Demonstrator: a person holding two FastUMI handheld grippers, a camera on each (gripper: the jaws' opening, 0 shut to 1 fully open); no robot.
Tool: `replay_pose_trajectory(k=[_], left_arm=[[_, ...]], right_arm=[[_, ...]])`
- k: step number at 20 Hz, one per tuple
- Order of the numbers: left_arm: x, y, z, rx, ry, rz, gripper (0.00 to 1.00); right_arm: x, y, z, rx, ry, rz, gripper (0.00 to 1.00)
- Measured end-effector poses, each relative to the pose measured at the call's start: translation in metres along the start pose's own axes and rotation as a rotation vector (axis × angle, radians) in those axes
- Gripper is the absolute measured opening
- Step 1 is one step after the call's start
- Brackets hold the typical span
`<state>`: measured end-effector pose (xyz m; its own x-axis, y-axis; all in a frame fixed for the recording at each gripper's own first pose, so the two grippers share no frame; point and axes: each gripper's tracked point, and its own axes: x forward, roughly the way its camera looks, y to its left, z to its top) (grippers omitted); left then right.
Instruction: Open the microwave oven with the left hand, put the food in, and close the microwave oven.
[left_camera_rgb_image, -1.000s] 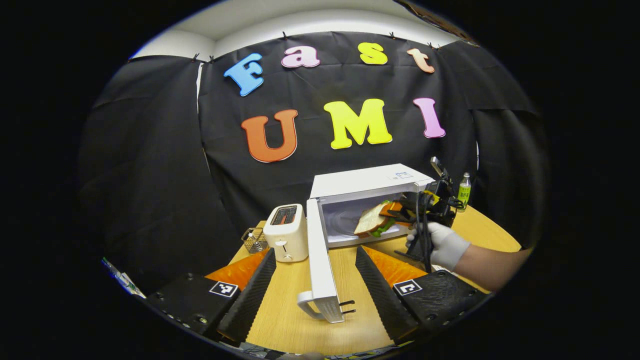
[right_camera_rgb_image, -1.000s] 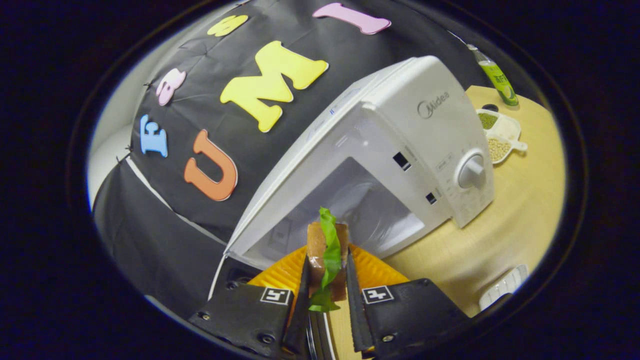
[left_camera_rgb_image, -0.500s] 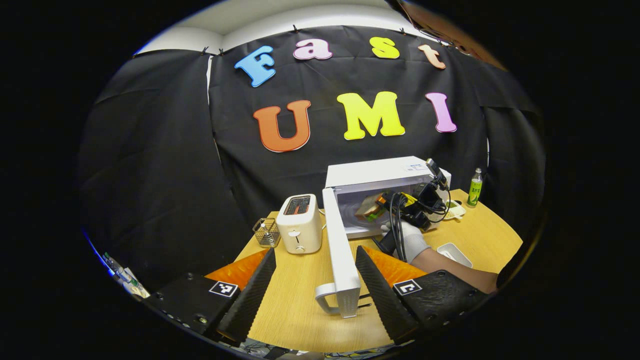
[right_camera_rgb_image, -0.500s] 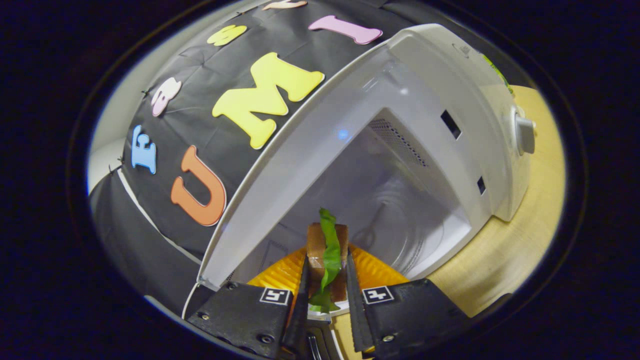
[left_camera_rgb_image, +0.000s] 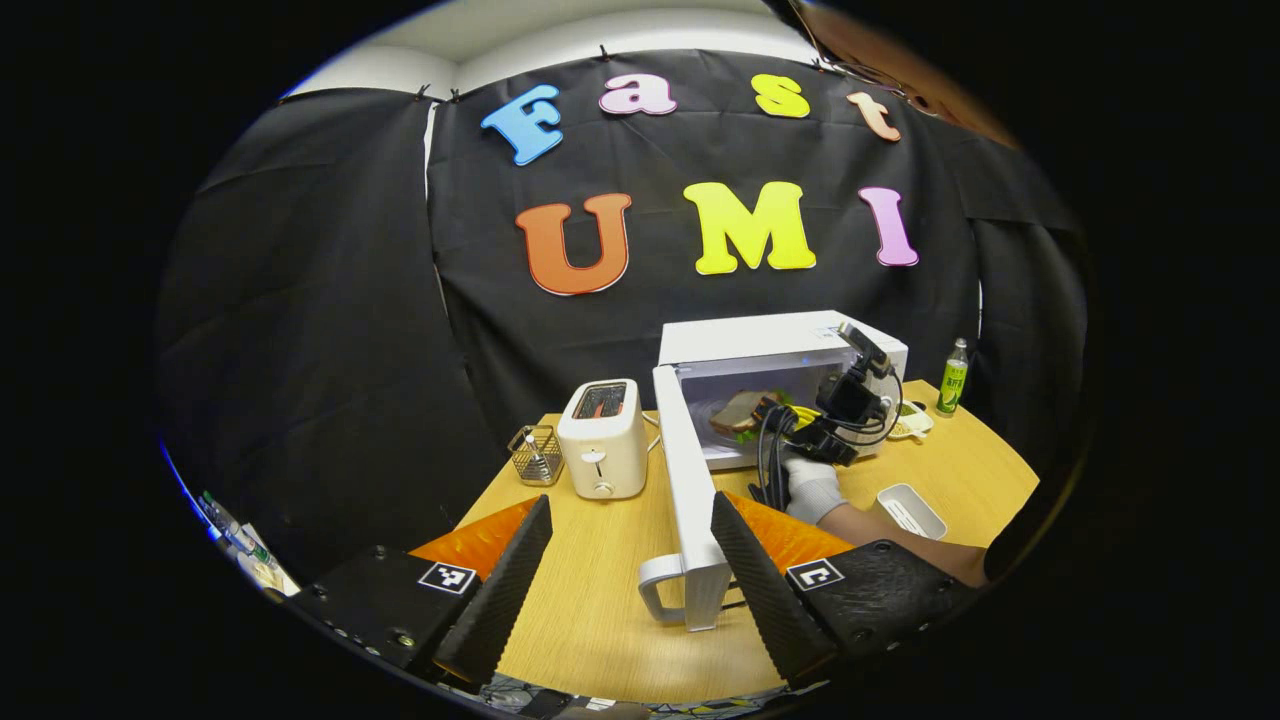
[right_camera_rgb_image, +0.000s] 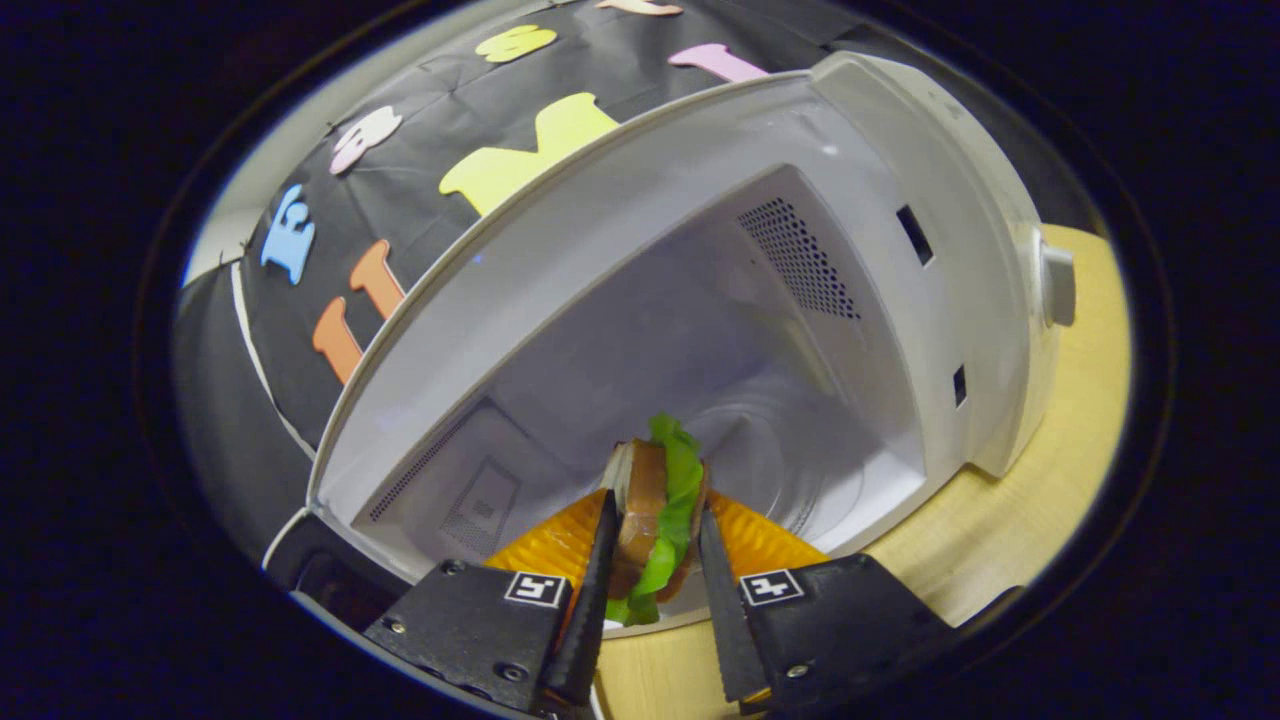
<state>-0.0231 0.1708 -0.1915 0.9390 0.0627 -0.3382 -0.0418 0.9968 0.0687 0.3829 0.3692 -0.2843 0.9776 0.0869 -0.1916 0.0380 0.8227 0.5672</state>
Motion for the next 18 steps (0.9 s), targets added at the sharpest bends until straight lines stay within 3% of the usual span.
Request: replay_pose_trajectory(k=[2, 4, 5, 6, 7, 8, 9, 10, 18], left_arm=[[0.002, -0.004, 0.0, 0.0, -0.003, -0.009, 0.97], [0.003, -0.007, 0.002, 0.004, -0.011, -0.016, 0.97], [0.003, -0.007, 0.001, 0.007, -0.013, -0.019, 0.97], [0.003, -0.007, 0.002, 0.007, -0.013, -0.021, 0.97], [0.003, -0.009, 0.002, 0.004, -0.01, -0.028, 0.97], [0.003, -0.011, 0.003, 0.005, -0.014, -0.03, 0.97], [0.004, -0.012, 0.005, 0.007, -0.019, -0.034, 0.97], [0.004, -0.013, 0.007, 0.01, -0.025, -0.035, 0.97], [0.011, -0.017, 0.034, 0.004, -0.076, -0.037, 0.97]], right_arm=[[-0.002, -0.003, 0.005, -0.063, -0.008, -0.024, 0.44], [-0.001, -0.011, 0.006, -0.115, -0.002, -0.05, 0.58], [-0.004, -0.016, 0.007, -0.141, 0.007, -0.064, 0.84], [-0.005, -0.018, 0.009, -0.159, 0.005, -0.071, 0.82], [-0.009, -0.018, 0.01, -0.161, 0.007, -0.073, 0.97], [-0.013, -0.017, 0.014, -0.177, 0.001, -0.064, 0.99], [-0.017, -0.02, 0.016, -0.201, -0.004, -0.064, 0.9], [-0.021, -0.022, 0.019, -0.215, 0.002, -0.058, 1.0], [-0.106, 0.008, 0.062, -0.361, 0.023, 0.099, 1.0]])
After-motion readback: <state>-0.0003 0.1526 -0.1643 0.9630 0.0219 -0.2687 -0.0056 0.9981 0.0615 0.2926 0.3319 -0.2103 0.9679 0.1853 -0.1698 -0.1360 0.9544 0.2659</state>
